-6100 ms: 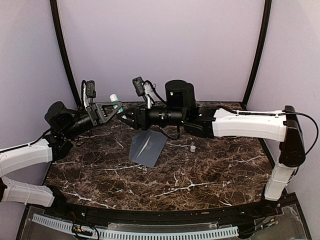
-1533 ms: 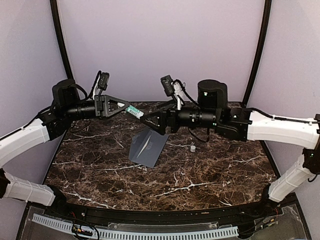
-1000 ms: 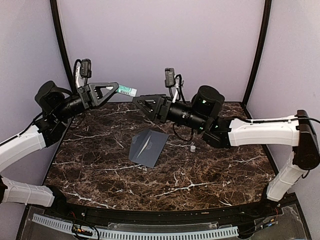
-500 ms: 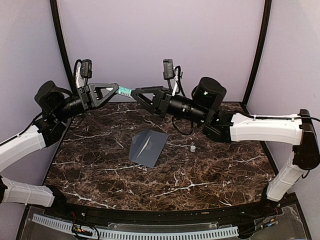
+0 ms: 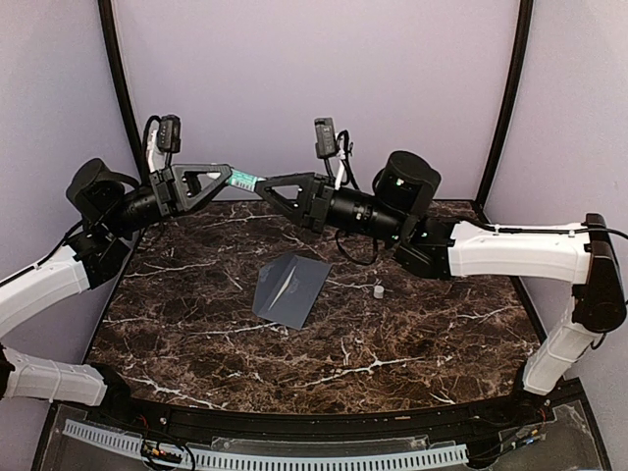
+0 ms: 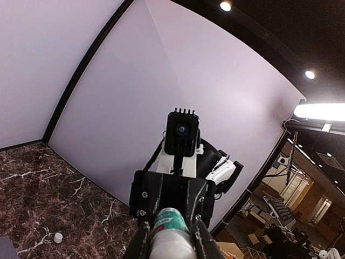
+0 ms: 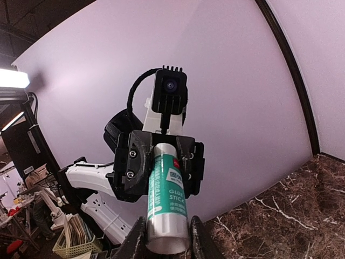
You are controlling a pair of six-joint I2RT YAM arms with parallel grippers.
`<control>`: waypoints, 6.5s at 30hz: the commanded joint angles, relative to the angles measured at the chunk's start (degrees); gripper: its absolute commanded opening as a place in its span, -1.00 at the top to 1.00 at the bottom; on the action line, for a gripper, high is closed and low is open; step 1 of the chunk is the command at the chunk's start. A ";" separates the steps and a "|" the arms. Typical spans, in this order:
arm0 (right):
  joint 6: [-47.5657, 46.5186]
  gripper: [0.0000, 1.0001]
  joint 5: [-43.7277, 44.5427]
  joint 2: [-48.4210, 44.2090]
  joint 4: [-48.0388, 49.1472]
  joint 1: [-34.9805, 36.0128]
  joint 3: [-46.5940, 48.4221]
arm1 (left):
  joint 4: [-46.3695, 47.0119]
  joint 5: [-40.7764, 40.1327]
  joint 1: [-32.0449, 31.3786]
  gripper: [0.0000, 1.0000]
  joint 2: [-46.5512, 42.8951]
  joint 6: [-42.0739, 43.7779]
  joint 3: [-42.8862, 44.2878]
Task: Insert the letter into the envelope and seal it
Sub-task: Unscrew the solid glue, then paint the envelope at the center of the board.
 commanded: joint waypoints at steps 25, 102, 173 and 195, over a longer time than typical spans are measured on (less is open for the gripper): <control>31.08 0.80 -2.67 2.62 7.12 -2.33 2.92 | 4.09 14.48 0.16 1.00 -0.97 10.24 1.49; 6.48 0.63 -5.61 6.98 4.56 -1.39 7.59 | 6.48 1.63 0.25 1.00 1.51 -5.57 -1.81; -0.42 0.98 19.73 -25.00 -15.71 -7.54 -25.55 | -34.47 -17.52 4.29 -0.85 39.72 24.53 4.71; -1.37 0.99 18.14 -20.91 -17.62 -7.57 -23.35 | -38.24 -18.03 4.29 0.32 45.86 28.35 9.76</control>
